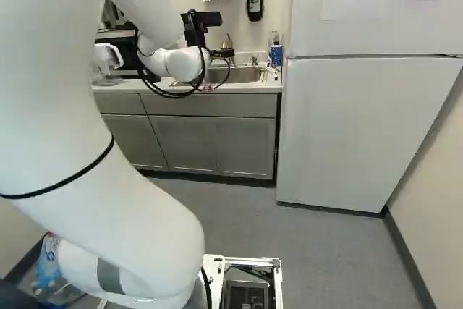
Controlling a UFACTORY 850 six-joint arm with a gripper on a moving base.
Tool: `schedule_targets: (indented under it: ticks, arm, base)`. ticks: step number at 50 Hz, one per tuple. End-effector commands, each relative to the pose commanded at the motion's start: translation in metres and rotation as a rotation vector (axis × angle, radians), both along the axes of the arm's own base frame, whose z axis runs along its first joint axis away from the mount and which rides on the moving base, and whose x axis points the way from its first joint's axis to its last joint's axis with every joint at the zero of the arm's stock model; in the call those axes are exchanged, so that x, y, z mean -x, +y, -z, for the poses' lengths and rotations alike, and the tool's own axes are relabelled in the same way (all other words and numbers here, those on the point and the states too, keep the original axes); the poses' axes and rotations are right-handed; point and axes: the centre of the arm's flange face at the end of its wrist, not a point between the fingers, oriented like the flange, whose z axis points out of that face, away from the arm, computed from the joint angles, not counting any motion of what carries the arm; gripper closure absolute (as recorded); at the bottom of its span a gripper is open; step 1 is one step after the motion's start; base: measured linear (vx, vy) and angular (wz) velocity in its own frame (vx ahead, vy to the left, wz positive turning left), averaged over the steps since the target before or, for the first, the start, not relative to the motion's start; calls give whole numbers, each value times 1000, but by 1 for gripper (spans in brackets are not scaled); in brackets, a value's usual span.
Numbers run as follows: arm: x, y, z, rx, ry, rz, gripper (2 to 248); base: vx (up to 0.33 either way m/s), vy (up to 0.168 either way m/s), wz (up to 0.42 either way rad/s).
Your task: Rinse the cup and place it in the tray
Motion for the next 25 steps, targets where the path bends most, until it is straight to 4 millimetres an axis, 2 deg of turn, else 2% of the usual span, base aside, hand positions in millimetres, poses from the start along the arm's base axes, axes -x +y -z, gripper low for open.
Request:
schedule_targets:
  ticks: [25]
  arm:
    - [-21, 0, -23, 0, -9, 0, 3]
  base:
    - [0, 0, 0]
